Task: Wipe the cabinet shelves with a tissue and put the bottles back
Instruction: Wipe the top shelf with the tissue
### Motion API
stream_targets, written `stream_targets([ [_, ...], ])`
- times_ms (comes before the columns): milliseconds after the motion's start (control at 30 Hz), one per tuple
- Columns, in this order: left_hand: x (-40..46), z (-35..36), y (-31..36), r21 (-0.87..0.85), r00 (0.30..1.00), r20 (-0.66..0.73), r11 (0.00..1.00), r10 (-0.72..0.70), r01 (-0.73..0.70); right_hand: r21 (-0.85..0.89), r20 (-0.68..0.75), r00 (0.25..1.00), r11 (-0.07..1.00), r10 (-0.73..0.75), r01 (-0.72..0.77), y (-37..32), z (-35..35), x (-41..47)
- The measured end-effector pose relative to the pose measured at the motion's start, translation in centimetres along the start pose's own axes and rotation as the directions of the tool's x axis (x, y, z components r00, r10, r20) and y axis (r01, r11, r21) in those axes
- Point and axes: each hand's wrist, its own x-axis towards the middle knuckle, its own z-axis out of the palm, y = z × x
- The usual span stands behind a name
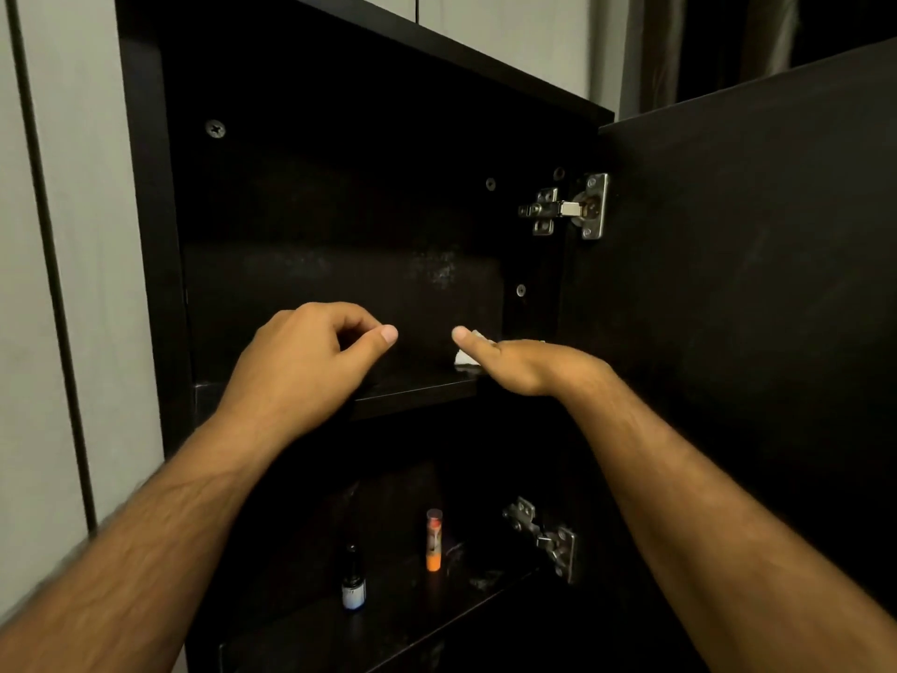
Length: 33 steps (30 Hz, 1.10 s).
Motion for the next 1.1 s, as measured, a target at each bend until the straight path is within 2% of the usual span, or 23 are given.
stream_targets([
  [100,0.0,-0.3,0.0,0.016,1.0,0.008,1.0,-0.018,0.017,0.064,0.031,0.997,0.995,0.074,-0.076,-1.5,0.2,1.6],
  [267,-0.3,-0.9,-0.7,0.062,0.998,-0.01,0.996,-0.057,0.057,0.122,-0.012,0.999,0.992,0.039,-0.037,-0.5,-0.3,1.7],
  [433,-0.6,-1.0,-1.5,0.041,0.996,-0.007,0.995,-0.086,0.086,-0.032,-0.036,0.999,0.999,0.016,-0.017,-1.5,0.9,1.1],
  [500,-0.5,-0.9,-1.3,0.035,0.996,-0.015,0.995,-0.089,0.089,0.008,-0.079,0.996,0.999,-0.042,0.042,-2.2,1.5,0.3],
  [600,-0.4,-0.6,-1.1,0.045,0.995,-0.02,0.994,-0.1,0.1,0.107,-0.077,0.965,0.96,-0.25,0.257,-2.4,2.5,-1.3],
  [633,-0.4,-0.6,-1.0,0.048,0.995,-0.012,0.993,-0.103,0.104,0.139,-0.052,0.962,0.952,-0.266,0.271,-2.1,2.5,-1.9],
  [700,-0.5,-0.5,-1.0,0.067,0.996,0.013,0.993,-0.094,0.092,0.189,-0.007,0.986,0.968,-0.165,0.163,-1.0,1.6,-2.0],
  [800,-0.6,-0.4,-1.2,0.171,0.993,0.117,0.985,-0.033,0.012,0.094,0.043,0.998,0.994,0.044,-0.048,-0.4,-0.2,-1.0],
  [867,-0.6,-0.2,-1.3,0.255,0.974,0.224,0.963,0.024,-0.082,0.037,0.076,0.992,0.994,0.096,-0.099,-1.3,-0.3,-0.1],
  [933,-0.7,0.0,-1.1,0.36,0.93,0.367,0.918,0.027,-0.168,0.011,0.074,0.994,0.997,0.077,-0.078,-2.4,0.2,0.5],
  [1000,-0.7,-0.1,-0.9,0.433,0.871,0.491,0.877,-0.036,-0.207,0.002,0.043,0.998,0.999,0.034,-0.034,-2.8,0.5,0.3],
  [1100,-0.8,-0.2,-0.5,0.464,0.823,0.556,0.865,-0.117,-0.19,0.076,0.027,0.998,0.995,-0.064,0.062,-1.6,0.6,-0.9],
])
